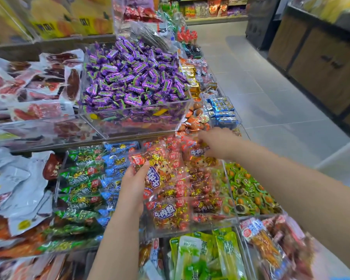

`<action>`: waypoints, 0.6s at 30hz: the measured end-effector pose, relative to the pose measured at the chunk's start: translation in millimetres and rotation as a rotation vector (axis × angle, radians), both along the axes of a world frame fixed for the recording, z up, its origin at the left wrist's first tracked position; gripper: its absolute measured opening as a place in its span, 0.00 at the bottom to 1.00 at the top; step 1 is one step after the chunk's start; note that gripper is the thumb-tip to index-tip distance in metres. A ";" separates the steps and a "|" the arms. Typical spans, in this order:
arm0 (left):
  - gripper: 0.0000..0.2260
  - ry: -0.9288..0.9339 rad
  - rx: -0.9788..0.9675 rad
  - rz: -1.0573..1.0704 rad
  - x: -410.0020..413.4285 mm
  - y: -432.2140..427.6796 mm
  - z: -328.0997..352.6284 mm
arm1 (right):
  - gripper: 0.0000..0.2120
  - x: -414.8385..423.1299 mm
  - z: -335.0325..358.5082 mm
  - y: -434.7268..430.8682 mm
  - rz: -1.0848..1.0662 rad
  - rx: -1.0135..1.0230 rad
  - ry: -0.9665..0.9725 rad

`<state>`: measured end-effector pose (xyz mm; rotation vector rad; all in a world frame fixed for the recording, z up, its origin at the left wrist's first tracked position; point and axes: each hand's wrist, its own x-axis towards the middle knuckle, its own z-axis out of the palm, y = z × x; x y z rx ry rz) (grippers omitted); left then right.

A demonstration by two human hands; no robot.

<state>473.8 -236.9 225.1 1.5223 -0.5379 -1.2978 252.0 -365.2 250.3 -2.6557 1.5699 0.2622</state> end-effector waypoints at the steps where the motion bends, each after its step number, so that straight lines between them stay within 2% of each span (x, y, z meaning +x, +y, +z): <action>1: 0.12 0.005 0.003 0.004 -0.5 -0.6 0.6 | 0.22 10.0 -7.8 -1.4 0.056 -0.008 0.039; 3: 0.12 0.001 0.018 0.000 -0.2 -1.6 0.3 | 0.20 24.0 -24.8 -3.8 0.129 -0.013 0.118; 6: 0.09 -0.010 0.028 -0.021 0.1 -3.0 -0.2 | 0.22 25.2 -47.3 -6.0 0.110 0.009 0.154; 8: 0.08 -0.023 0.021 -0.025 0.3 -3.9 -3.0 | 0.29 19.4 -61.5 -0.4 0.061 0.010 0.103; 10: 0.09 -0.018 0.031 -0.018 -0.7 -4.4 -4.9 | 0.42 15.0 -73.8 12.1 0.004 -0.024 0.019; 12: 0.13 0.001 0.049 0.001 -2.5 -5.3 -5.6 | 0.48 14.7 -83.0 24.8 0.038 -0.103 -0.028; 15: 0.21 0.024 0.041 0.003 -6.0 -8.0 -5.6 | 0.46 15.5 -96.0 29.5 0.105 -0.161 0.018; 18: 0.23 0.026 0.044 -0.019 -6.2 -9.6 -5.3 | 0.40 19.6 -99.3 17.8 -0.062 -0.140 0.003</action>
